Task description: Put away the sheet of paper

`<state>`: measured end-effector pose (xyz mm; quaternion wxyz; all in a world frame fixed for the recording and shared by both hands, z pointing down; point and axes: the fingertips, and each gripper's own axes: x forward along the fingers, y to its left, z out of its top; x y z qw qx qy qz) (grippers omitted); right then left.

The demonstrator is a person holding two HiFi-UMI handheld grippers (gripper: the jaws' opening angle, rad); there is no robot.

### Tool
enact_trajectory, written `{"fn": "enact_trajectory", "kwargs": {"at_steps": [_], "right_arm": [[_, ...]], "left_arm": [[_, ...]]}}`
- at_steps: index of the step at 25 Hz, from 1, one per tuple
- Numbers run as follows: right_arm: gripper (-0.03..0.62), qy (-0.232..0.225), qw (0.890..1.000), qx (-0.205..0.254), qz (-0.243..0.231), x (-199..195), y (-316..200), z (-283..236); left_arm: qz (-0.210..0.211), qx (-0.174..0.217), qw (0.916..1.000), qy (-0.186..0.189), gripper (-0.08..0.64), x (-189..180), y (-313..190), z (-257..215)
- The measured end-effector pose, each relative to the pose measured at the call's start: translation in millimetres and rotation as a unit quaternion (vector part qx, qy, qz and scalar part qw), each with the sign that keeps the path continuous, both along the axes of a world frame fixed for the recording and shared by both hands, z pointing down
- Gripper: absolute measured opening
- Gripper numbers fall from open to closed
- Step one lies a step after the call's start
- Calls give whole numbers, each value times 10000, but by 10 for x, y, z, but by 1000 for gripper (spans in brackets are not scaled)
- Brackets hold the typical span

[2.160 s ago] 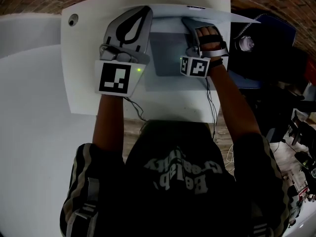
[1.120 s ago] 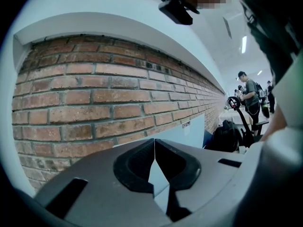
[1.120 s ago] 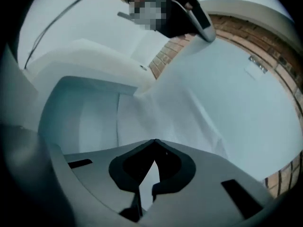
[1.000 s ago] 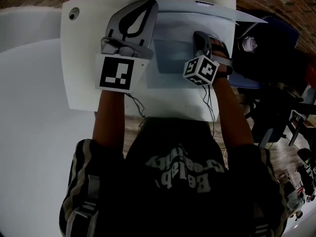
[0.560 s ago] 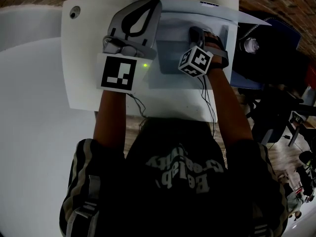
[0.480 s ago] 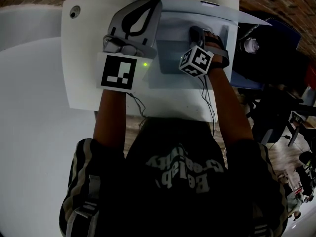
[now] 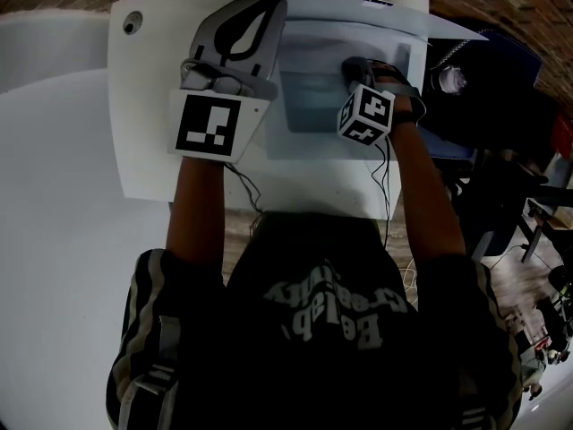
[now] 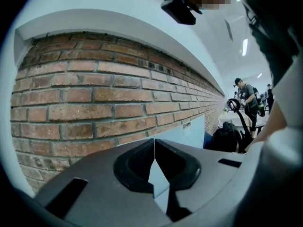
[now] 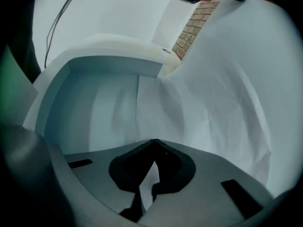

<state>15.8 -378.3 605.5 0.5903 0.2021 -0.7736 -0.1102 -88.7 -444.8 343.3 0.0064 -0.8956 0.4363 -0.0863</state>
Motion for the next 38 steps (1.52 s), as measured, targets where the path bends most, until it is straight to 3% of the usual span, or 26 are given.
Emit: {"fn": "enact_trajectory", "kwargs": {"at_steps": [4,6,9,14,20,27,34,38], "right_arm": [[-6,-182,9957,-897,-138,-23,223,18],[-6,-638,9896,-1279,178,-100,223,-54],[-6,-1212,9798,-1476,593,-282,78,-175],[-6,-949,9809,-1593,582,-429,-7,-17],[-6,-995,9694,-2131,707,-418,150,16],[-6,-935,9673,-2278,608,-421,374,27],[-6,-704,9618,-2640,185,-405,732,28],[-6,-999,9726,-2036,507,-412,418,-102]], "left_arm": [[11,-34,10000,10,3,-14,-6,8],[27,-35,10000,9,3,-12,-6,6],[29,-47,10000,-1,3,-11,-5,11],[11,-47,10000,-15,3,-15,-12,14],[13,-54,10000,9,3,-32,-20,9],[-9,-69,10000,65,3,-47,-35,24],[-15,-70,9999,79,3,-54,-38,40],[-20,-75,9999,64,3,-58,-38,65]]}}
